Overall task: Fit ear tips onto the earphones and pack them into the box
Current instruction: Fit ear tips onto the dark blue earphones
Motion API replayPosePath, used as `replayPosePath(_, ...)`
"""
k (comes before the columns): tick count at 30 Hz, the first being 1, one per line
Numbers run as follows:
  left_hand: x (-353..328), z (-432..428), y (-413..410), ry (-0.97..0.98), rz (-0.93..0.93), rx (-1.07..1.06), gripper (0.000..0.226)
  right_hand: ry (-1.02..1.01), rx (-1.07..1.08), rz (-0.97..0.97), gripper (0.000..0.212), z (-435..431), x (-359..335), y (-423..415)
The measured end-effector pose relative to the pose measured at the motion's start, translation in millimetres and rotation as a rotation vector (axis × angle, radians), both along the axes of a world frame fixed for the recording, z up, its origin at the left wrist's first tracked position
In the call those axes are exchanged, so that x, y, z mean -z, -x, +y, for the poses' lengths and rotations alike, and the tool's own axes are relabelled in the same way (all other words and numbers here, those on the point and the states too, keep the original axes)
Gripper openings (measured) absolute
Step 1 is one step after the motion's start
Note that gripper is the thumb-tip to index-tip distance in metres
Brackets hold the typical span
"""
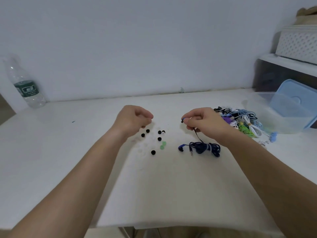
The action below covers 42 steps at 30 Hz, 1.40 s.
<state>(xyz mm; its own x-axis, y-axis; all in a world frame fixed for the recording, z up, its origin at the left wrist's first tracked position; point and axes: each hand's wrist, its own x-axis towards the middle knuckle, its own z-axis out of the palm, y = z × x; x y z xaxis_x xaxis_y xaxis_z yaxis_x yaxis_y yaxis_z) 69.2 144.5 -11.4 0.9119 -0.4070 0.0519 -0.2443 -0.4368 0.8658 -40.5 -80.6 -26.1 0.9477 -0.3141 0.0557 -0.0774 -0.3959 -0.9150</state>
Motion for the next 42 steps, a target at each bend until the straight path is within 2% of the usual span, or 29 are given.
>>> replayPosePath(6,11.5,-3.8,-4.6,-0.286,-0.116,0.191,0.014,-0.137,0.010,0.029,0.009,16.3,3.1,-18.8)
replayPosePath(13,18.5,-22.5,-12.8,-0.397,-0.212,0.179,0.019,-0.242,0.001,0.036,0.012,18.4,13.0,-30.3)
replayPosePath(18,28.4,-31.0,-12.5,-0.356,-0.237,0.158,0.019,-0.351,-0.020,0.000,0.014,12.0,20.0,-28.5)
replayPosePath(21,32.0,-33.2,-13.9,-0.332,-0.274,0.170,0.017,-0.336,-0.046,0.008,0.014,10.2,21.3,-28.9)
replayPosePath(26,32.1,-33.2,-16.4,-0.384,-0.295,0.215,0.008,-0.329,-0.067,0.019,0.015,8.9,22.9,-31.8)
replayPosePath(37,33.8,-37.4,-11.9,-0.466,-0.315,0.238,0.013,-0.351,-0.066,0.039,0.016,5.8,22.4,-33.2)
replayPosePath(42,34.1,-35.2,-11.0,-0.342,-0.316,0.208,0.013,-0.353,-0.072,0.037,0.015,4.5,22.5,-32.3)
